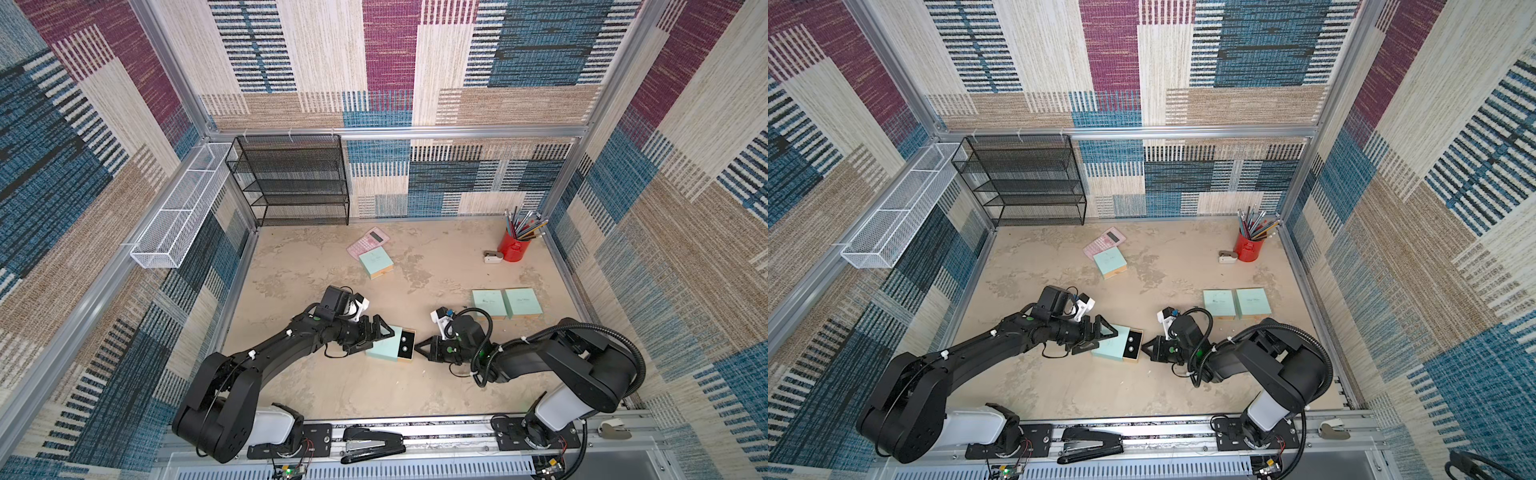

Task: Take out the earrings from the drawer-style jewelry box
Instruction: Open the drawer in the jewelry box.

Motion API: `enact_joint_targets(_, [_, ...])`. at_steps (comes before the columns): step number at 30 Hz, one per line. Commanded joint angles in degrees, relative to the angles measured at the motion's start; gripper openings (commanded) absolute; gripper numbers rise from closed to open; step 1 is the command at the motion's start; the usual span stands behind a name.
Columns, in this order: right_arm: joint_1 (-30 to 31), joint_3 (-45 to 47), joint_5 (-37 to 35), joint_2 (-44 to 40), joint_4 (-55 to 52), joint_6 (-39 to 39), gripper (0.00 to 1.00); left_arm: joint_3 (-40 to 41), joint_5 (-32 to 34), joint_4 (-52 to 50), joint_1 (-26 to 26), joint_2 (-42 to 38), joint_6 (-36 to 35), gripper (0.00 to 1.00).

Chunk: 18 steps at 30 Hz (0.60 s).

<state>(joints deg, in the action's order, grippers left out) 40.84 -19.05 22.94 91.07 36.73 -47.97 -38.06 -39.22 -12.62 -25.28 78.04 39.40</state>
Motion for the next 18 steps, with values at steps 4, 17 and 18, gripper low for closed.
enact_joint_targets(4, [-0.06,0.90,-1.71,-0.98,-0.62,-0.81,0.00,-0.10,1.91,-1.44,-0.02,0.18,-1.42,0.95])
enact_joint_targets(17, [-0.06,2.90,-2.64,-4.01,0.42,-1.87,0.00,-0.01,1.50,-1.01,0.02,0.20,-1.23,0.95])
enact_joint_targets(18, [-0.06,2.83,-2.41,-3.90,0.57,-1.86,0.00,-0.08,1.59,-0.95,-0.03,0.18,-1.25,0.95])
